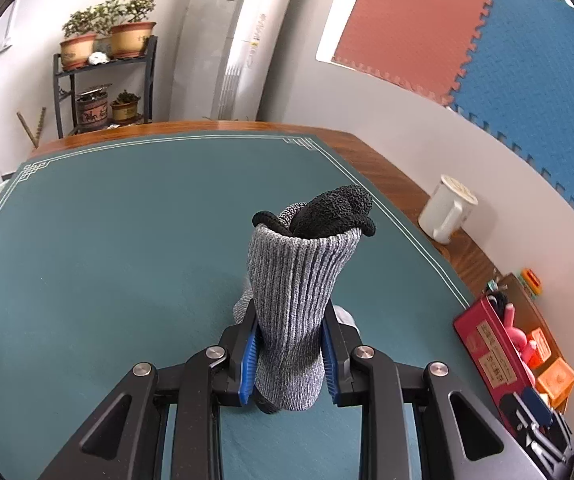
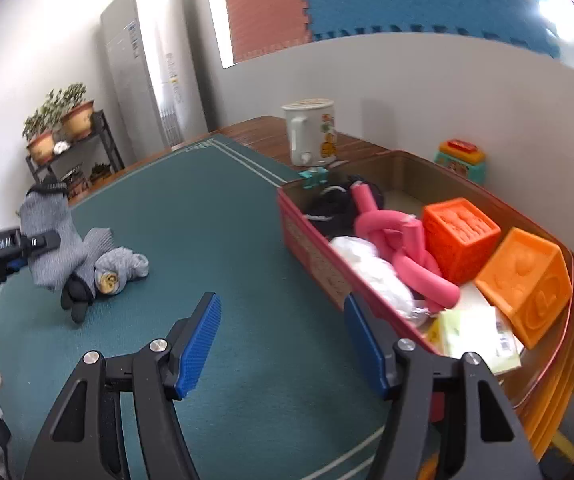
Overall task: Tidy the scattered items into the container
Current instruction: 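Carry the grey sock into the red tin and open the left gripper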
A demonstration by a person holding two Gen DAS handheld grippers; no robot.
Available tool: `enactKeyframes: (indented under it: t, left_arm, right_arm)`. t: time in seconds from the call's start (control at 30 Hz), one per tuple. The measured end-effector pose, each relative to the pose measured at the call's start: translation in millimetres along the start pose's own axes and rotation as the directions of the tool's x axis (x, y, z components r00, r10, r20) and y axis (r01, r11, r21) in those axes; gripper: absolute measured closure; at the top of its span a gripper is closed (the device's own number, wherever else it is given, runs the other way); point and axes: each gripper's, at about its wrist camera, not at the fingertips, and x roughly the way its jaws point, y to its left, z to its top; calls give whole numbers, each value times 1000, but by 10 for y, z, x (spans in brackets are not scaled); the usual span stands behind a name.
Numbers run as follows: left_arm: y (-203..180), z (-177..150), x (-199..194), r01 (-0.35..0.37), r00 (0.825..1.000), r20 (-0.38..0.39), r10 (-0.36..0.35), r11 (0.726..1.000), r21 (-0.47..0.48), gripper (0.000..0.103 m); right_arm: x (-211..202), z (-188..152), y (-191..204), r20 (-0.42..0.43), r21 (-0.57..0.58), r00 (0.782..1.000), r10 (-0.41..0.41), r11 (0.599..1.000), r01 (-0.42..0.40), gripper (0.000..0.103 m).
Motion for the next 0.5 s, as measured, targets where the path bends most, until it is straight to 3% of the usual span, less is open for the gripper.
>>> enactKeyframes:
  t: [0.17, 0.27, 0.5]
  left_arm:
    - [-353, -35, -8, 28, 1000, -12, -27, 999, 45, 75]
    - [-580, -53, -25, 46, 999, -13, -45, 996, 77, 75]
    - [-1244, -78, -82, 120, 993, -25, -118, 977, 178, 75]
  right_arm:
    - [-148, 16, -117, 20, 22, 998, 59, 998, -60, 35]
    - [-386, 67, -209, 88, 17, 993, 73, 997, -75, 35]
    - [-753, 179, -675, 226, 96, 974, 2, 995, -25, 28]
